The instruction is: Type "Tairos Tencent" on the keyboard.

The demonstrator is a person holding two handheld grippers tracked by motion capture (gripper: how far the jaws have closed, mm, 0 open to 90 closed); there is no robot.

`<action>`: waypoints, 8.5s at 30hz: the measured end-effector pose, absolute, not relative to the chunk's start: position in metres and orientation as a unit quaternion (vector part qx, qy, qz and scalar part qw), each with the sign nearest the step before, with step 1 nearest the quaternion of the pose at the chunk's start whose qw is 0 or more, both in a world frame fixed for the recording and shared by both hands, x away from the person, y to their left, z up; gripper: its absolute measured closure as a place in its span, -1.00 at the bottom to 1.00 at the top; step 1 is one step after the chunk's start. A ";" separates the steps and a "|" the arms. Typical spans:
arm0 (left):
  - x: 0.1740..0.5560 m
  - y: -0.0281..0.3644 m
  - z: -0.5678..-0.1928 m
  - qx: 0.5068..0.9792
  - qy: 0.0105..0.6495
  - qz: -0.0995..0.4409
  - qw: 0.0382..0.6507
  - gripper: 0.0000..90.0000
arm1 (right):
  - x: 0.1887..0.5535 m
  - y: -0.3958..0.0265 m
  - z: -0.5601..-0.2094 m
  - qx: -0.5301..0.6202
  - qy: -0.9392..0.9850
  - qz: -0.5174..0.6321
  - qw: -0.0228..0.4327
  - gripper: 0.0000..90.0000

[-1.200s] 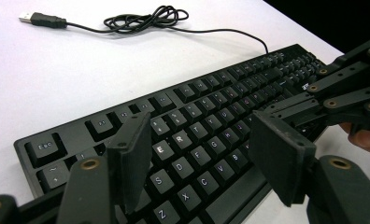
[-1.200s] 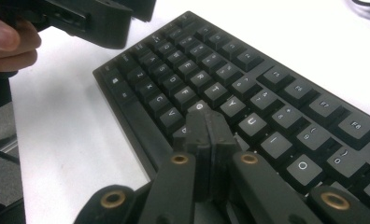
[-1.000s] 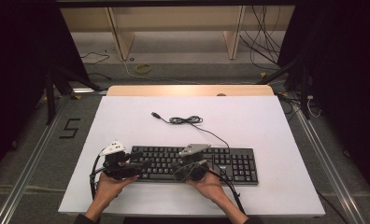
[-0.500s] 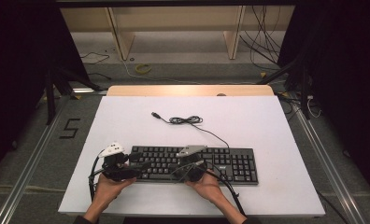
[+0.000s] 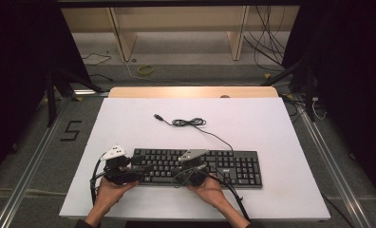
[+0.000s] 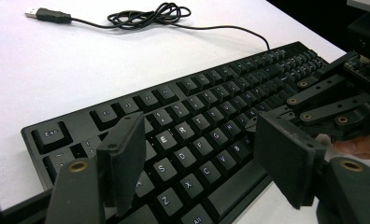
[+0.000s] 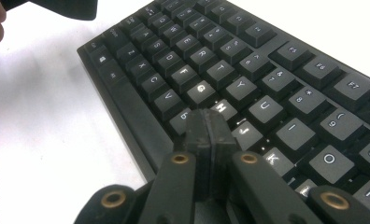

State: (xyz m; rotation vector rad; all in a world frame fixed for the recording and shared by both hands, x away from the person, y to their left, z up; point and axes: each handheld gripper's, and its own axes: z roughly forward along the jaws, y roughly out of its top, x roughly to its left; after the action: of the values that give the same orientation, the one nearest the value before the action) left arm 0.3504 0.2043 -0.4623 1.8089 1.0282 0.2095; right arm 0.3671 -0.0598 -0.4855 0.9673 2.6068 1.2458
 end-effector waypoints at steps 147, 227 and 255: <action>0.371 0.196 -0.460 0.764 0.438 0.067 0.469 -0.06 | 0.361 -0.094 -0.452 0.346 0.811 0.470 0.044 -0.16; 0.383 0.192 -0.455 0.781 0.442 0.056 0.439 0.18 | 0.362 -0.071 -0.470 0.326 0.839 0.433 0.053 0.76; 0.368 0.195 -0.452 0.766 0.433 0.056 0.472 -0.16 | 0.366 -0.060 -0.480 0.324 0.851 0.411 0.055 1.00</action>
State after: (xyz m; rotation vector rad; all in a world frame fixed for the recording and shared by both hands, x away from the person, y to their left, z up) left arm 0.3682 0.1951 -0.4519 1.8751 1.0599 0.1368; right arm 0.3659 -0.0601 -0.4800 0.9838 2.5828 1.2466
